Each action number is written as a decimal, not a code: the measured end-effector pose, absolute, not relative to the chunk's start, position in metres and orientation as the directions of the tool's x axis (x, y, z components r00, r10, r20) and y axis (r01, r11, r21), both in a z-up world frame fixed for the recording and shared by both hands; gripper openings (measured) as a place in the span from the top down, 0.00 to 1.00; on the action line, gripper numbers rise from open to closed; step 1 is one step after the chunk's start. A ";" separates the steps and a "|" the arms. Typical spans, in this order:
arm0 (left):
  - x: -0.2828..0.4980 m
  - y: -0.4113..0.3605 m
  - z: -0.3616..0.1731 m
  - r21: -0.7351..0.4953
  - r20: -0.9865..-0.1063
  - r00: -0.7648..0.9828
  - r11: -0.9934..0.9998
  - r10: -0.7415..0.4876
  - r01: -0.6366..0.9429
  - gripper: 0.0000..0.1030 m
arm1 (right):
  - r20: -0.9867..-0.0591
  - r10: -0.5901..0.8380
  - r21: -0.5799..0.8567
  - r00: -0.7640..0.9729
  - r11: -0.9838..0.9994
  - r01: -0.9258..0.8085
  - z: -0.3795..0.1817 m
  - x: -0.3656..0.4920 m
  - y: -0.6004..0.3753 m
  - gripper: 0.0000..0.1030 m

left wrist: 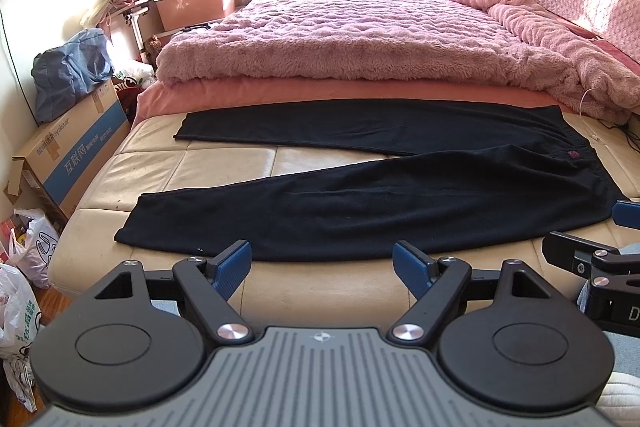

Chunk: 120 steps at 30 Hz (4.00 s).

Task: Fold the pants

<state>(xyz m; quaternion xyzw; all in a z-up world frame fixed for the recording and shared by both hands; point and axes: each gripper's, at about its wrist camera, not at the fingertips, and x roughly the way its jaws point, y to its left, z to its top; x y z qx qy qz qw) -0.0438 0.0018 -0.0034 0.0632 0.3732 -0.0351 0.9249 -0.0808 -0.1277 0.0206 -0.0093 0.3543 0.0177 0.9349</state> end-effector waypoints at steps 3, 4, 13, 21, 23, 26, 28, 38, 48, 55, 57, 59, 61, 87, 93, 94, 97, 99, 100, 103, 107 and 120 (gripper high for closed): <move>-0.044 0.001 -0.004 0.089 -0.697 0.717 0.990 -0.018 0.112 0.09 | -0.664 0.026 -0.002 0.747 0.999 -0.037 0.020 -0.080 -0.129 0.20; -0.044 0.001 -0.004 0.089 -0.697 0.717 0.990 -0.018 0.111 0.09 | -0.664 0.026 -0.001 0.747 0.999 -0.036 0.021 -0.080 -0.129 0.20; -0.029 0.003 -0.002 0.073 -0.710 0.703 0.990 -0.034 0.122 0.09 | -0.672 0.025 0.015 0.741 1.000 -0.020 0.020 -0.070 -0.133 0.20; 0.011 0.032 -0.011 0.123 -0.686 0.727 0.981 -0.027 0.153 0.21 | -0.576 0.052 0.027 0.815 0.999 -0.044 0.022 -0.043 -0.166 0.21; 0.025 0.044 -0.016 0.164 -0.683 0.731 0.971 -0.016 0.174 0.25 | -0.531 0.071 0.001 0.844 0.997 -0.083 0.020 -0.035 -0.177 0.21; 0.049 0.066 -0.027 0.215 -0.694 0.720 0.949 -0.018 0.231 0.37 | -0.503 0.085 -0.045 0.860 0.991 -0.125 0.011 -0.018 -0.195 0.28; 0.060 0.081 -0.036 0.265 -0.691 0.722 0.920 -0.028 0.289 0.38 | -0.527 0.080 -0.085 0.846 0.986 -0.146 0.001 -0.004 -0.207 0.42; 0.112 0.161 -0.104 0.475 -0.820 0.566 0.657 0.088 0.586 0.42 | -0.703 -0.006 -0.184 0.711 0.968 -0.173 -0.058 0.058 -0.274 0.73; 0.148 0.188 -0.161 0.394 -0.917 0.365 0.516 0.162 0.760 0.46 | -0.751 -0.103 -0.226 0.652 0.968 -0.108 -0.075 0.071 -0.299 0.63; 0.157 0.180 -0.179 0.395 -0.918 0.347 0.539 0.192 0.744 0.60 | -0.765 -0.149 -0.313 0.626 0.936 -0.160 -0.071 0.067 -0.329 0.63; 0.156 0.178 -0.179 0.391 -0.920 0.336 0.564 0.203 0.727 0.70 | -0.771 -0.141 -0.352 0.621 0.907 -0.232 -0.069 0.063 -0.338 0.63; 0.153 0.174 -0.179 0.395 -0.918 0.334 0.583 0.215 0.710 0.83 | -0.784 -0.128 -0.382 0.607 0.871 -0.310 -0.068 0.060 -0.346 0.63; 0.150 0.170 -0.179 0.405 -0.913 0.341 0.615 0.225 0.677 0.98 | -0.810 -0.122 -0.387 0.573 0.846 -0.367 -0.068 0.057 -0.357 0.65; 0.163 0.152 -0.066 0.415 -0.776 0.608 0.863 0.170 0.289 0.96 | -0.873 -0.238 -0.478 0.426 0.586 -0.654 -0.144 0.055 -0.370 0.67; 0.155 0.147 -0.108 0.481 -0.845 0.508 0.649 0.166 0.589 0.88 | -0.849 -0.312 -0.528 0.427 0.445 -0.724 -0.155 0.053 -0.385 0.70; 0.153 0.148 -0.115 0.490 -0.853 0.490 0.600 0.180 0.632 0.88 | -0.846 -0.318 -0.530 0.429 0.415 -0.739 -0.156 0.051 -0.386 0.70; 0.152 0.154 -0.130 0.471 -0.878 0.442 0.504 0.187 0.724 0.85 | -0.850 -0.319 -0.520 0.419 0.385 -0.762 -0.154 0.050 -0.386 0.75; 0.151 0.160 -0.138 0.449 -0.892 0.409 0.471 0.193 0.759 0.83 | -0.845 -0.328 -0.525 0.423 0.354 -0.774 -0.154 0.048 -0.385 0.96; 0.150 0.163 -0.140 0.445 -0.895 0.403 0.453 0.192 0.772 0.82 | -0.841 -0.328 -0.531 0.430 0.343 -0.775 -0.154 0.046 -0.382 1.00; 0.145 0.164 -0.148 0.409 -0.913 0.364 0.423 0.185 0.809 0.81 | -0.839 -0.319 -0.540 0.440 0.400 -0.740 -0.144 0.052 -0.385 1.00; 0.144 0.163 -0.166 0.378 -0.924 0.326 0.362 0.198 0.852 0.75 | -0.828 -0.318 -0.560 0.462 0.494 -0.665 -0.129 0.066 -0.389 1.00; 0.144 0.155 -0.205 0.456 -0.885 0.406 0.247 0.228 0.855 0.85 | -0.808 -0.315 -0.566 0.499 0.649 -0.507 -0.104 0.095 -0.397 1.00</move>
